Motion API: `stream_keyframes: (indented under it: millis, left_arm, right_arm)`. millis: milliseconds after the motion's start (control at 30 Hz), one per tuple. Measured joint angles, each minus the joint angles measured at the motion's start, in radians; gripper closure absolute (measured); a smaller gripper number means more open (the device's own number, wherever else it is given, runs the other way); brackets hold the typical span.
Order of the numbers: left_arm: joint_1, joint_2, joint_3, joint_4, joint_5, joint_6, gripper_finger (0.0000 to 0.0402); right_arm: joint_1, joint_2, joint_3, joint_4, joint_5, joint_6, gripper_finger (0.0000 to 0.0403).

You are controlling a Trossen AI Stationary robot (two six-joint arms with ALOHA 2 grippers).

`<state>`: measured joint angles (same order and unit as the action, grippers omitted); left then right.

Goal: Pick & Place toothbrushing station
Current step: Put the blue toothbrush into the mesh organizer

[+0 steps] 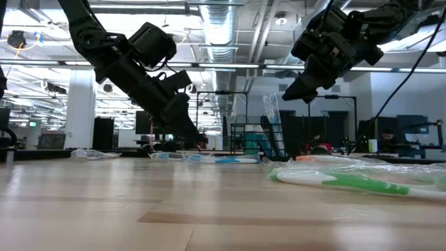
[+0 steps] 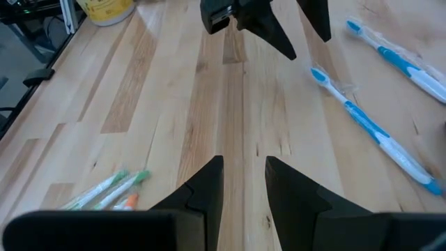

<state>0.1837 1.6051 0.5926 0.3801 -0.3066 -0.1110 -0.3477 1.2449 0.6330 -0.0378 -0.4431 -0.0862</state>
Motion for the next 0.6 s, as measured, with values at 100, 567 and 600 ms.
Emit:
stream_keyframes:
  millis: [100, 567, 600]
  left_arm:
    - [0.0, 0.01, 0.0, 0.0, -0.001, 0.0, 0.0183]
    - [0.002, 0.161, 0.003, 0.019, -0.027, -0.002, 0.0161]
    - [0.002, 0.161, 0.003, 0.018, -0.028, -0.002, 0.0163]
  right_arm:
    - [0.0, 0.0, 0.0, 0.0, 0.0, 0.0, 0.0305]
    - [0.0, 0.0, 0.0, -0.001, 0.0, 0.0, 0.0305]
    - [0.0, 0.0, 0.0, -0.001, 0.0, 0.0, 0.0305]
